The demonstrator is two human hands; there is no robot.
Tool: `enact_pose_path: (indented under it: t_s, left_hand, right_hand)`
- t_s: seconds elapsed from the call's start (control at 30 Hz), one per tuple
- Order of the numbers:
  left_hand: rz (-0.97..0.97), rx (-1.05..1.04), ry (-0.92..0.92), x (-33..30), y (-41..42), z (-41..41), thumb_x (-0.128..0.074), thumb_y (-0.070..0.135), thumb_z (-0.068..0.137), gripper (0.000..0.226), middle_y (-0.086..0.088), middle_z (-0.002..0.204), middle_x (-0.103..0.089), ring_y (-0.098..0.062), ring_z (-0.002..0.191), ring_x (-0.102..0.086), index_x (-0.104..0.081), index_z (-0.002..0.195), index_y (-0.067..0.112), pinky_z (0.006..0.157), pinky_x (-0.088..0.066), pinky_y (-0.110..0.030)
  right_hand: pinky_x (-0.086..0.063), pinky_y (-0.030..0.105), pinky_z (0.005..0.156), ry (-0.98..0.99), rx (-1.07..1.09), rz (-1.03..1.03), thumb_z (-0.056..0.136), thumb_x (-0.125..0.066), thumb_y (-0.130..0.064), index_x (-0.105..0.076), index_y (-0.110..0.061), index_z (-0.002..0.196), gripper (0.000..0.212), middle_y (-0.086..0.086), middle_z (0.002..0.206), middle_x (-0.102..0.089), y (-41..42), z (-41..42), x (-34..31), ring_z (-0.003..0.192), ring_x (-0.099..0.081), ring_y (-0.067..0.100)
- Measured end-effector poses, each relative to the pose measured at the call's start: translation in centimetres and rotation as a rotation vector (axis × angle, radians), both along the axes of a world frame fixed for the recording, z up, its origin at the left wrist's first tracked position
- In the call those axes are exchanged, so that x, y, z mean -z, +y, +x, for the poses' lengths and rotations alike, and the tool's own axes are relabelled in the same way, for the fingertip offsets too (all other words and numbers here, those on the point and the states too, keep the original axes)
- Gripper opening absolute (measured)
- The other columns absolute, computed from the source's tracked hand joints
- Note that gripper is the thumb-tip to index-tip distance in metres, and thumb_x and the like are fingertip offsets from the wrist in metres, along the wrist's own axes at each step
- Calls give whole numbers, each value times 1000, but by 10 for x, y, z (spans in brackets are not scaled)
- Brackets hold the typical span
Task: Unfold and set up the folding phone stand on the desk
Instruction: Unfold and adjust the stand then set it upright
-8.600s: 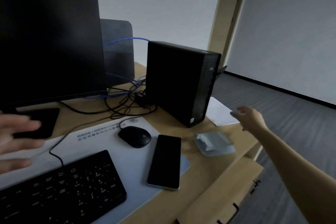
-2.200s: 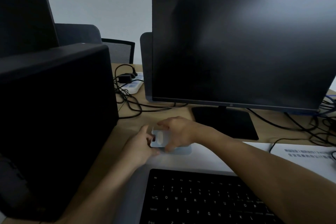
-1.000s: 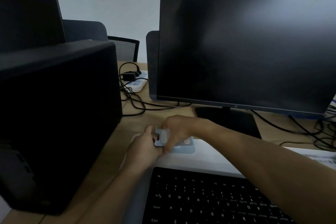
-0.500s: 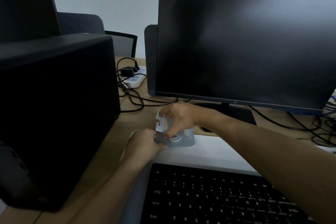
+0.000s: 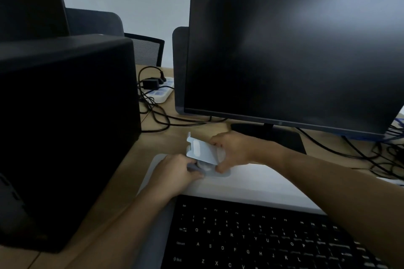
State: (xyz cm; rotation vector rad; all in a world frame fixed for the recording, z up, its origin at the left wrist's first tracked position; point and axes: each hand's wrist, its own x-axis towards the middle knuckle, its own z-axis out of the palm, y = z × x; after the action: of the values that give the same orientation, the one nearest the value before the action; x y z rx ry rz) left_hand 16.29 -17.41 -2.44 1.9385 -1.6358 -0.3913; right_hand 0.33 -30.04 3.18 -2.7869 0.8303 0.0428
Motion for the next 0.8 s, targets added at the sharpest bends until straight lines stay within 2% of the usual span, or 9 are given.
enact_pose_path:
  t_s: [0.23, 0.37, 0.43, 0.5, 0.57, 0.67, 0.8]
  left_hand:
    - [29, 21, 0, 3, 0, 2, -68, 39, 75, 24, 7, 95, -73, -15, 93, -64, -71, 96, 29, 80, -52, -35]
    - [-40, 26, 24, 4, 3, 8, -71, 50, 70, 35, 16, 102, -69, -7, 95, -61, -67, 104, 43, 70, -43, -23]
    - [-62, 16, 11, 4, 3, 9, -71, 55, 68, 42, 16, 109, -69, -9, 100, -61, -63, 108, 45, 77, -46, -27]
    - [-50, -21, -2, 4, 1, 9, -70, 59, 64, 48, 14, 108, -69, -12, 101, -62, -64, 109, 40, 85, -49, -34]
    - [-36, -49, -36, 5, -1, 9, -69, 62, 62, 54, 12, 107, -70, -13, 103, -62, -65, 109, 35, 87, -48, -36]
    - [-40, -39, -38, 6, -2, 10, -66, 64, 63, 58, 13, 109, -69, -12, 107, -60, -64, 113, 35, 91, -47, -36]
    - [-69, 8, -29, 6, 1, 11, -66, 60, 67, 54, 17, 117, -66, -11, 111, -57, -62, 117, 40, 93, -47, -38]
  right_hand:
    - [-46, 26, 69, 93, -45, -78, 62, -74, -46, -56, -30, 127, 69, -10, 105, -58, -10, 1, -20, 93, -54, 14]
    - [-48, 32, 75, 190, -35, -104, 64, -75, -44, -54, -31, 128, 69, -10, 105, -56, -8, 8, -31, 97, -54, 18]
    - [-42, 27, 69, 217, -24, -107, 65, -78, -40, -52, -29, 131, 71, -11, 104, -52, -6, 11, -36, 97, -53, 18]
    - [-37, 23, 62, 239, -9, -128, 65, -79, -40, -52, -28, 132, 74, -11, 102, -51, -4, 14, -41, 93, -52, 16]
    - [-35, 23, 59, 264, -13, -163, 64, -78, -41, -54, -28, 130, 71, -10, 99, -51, -2, 15, -46, 89, -51, 15]
    - [-39, 27, 61, 295, -35, -197, 64, -76, -41, -56, -26, 125, 66, -9, 96, -51, -1, 16, -50, 87, -52, 17]
    - [-46, 30, 71, 318, -30, -195, 64, -76, -42, -54, -27, 130, 71, -9, 101, -52, 0, 16, -52, 93, -53, 17]
